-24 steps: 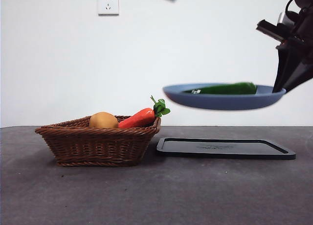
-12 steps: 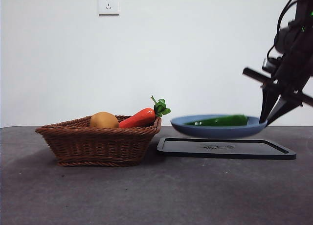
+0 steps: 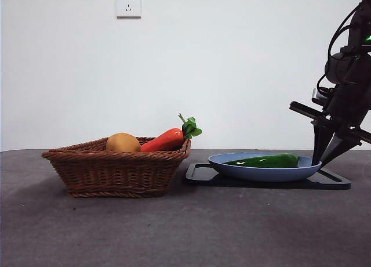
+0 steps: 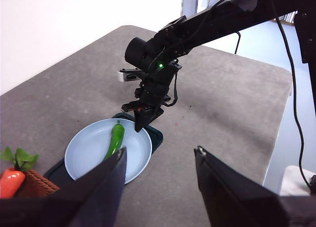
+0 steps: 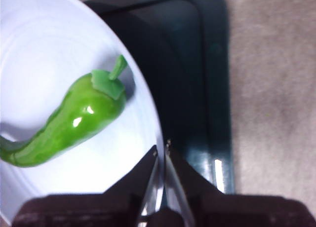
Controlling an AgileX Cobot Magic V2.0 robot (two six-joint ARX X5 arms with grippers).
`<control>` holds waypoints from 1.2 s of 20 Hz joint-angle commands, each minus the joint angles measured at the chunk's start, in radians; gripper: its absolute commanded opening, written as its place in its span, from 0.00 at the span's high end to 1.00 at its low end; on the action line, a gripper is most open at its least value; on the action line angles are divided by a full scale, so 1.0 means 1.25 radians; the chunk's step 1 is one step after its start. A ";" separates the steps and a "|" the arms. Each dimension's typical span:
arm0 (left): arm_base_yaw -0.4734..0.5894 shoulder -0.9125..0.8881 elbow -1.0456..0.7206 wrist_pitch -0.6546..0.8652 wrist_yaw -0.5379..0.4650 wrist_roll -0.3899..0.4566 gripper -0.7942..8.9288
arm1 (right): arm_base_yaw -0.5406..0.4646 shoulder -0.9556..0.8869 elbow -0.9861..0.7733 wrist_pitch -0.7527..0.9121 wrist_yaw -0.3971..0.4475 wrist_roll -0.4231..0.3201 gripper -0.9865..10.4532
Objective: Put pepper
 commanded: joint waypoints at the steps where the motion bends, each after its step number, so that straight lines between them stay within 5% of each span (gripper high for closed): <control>1: -0.004 0.006 0.018 0.000 -0.001 -0.013 0.66 | -0.002 0.020 0.019 0.009 0.003 -0.013 0.91; 7: -0.004 0.006 0.018 -0.013 -0.002 -0.012 0.66 | -0.006 -0.002 0.020 0.000 0.003 -0.014 0.74; 12: -0.004 0.007 0.018 -0.020 -0.002 -0.009 0.66 | -0.020 -0.154 0.019 -0.082 0.001 -0.056 0.74; 15: -0.004 0.007 0.018 -0.021 -0.002 -0.009 0.66 | -0.013 -0.297 0.019 -0.187 -0.002 -0.133 0.74; 19: -0.004 0.007 0.018 -0.022 -0.002 -0.009 0.67 | 0.038 -0.488 0.019 -0.370 -0.002 -0.224 0.75; 24: -0.004 0.007 0.018 -0.035 -0.001 -0.009 0.67 | 0.134 -0.656 0.019 -0.501 -0.002 -0.250 0.75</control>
